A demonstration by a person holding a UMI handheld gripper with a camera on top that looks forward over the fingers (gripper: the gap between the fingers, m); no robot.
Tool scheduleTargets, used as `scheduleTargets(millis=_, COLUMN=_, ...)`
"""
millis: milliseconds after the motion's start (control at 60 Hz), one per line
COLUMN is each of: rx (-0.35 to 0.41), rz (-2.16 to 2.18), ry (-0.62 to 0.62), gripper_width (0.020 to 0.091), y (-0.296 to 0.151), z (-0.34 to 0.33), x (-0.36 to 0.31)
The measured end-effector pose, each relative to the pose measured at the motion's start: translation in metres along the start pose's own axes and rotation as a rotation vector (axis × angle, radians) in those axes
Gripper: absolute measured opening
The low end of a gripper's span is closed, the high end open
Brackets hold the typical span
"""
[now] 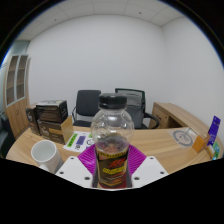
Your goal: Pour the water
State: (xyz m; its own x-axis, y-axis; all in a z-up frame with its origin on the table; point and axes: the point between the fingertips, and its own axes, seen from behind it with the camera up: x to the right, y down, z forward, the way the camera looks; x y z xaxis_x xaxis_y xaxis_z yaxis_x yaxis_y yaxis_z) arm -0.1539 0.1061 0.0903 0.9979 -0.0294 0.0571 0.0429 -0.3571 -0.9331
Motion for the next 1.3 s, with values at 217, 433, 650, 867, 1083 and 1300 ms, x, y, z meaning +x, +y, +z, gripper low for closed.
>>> scheduleTargets(millis=217, rx=0.033, rz=0.060, ry=0.010, gripper_width=0.0420, y=0.000, z=0.000, x=0.011)
scheduleTargets(millis=433, rx=-0.042, rz=0.031, ry=0.022, gripper_width=0.0842, y=0.010, z=-0.003, x=0.013)
scheduleTargets(millis=650, rx=-0.111, rz=0.017, ry=0.057, gripper_width=0.0854, y=0.003, z=-0.061, x=0.013)
scheduleTargets(millis=867, rx=-0.186, rz=0.061, ry=0.067, gripper_width=0.0856, y=-0.010, z=-0.193, x=-0.021)
scheduleTargets(millis=1083, rx=-0.211, rz=0.050, ry=0.079, gripper_width=0.0858, y=-0.010, z=-0.330, x=-0.060)
scheduleTargets(millis=1300, rx=-0.200, rz=0.027, ry=0.097, gripper_width=0.0857, y=-0.005, z=-0.413, x=-0.067)
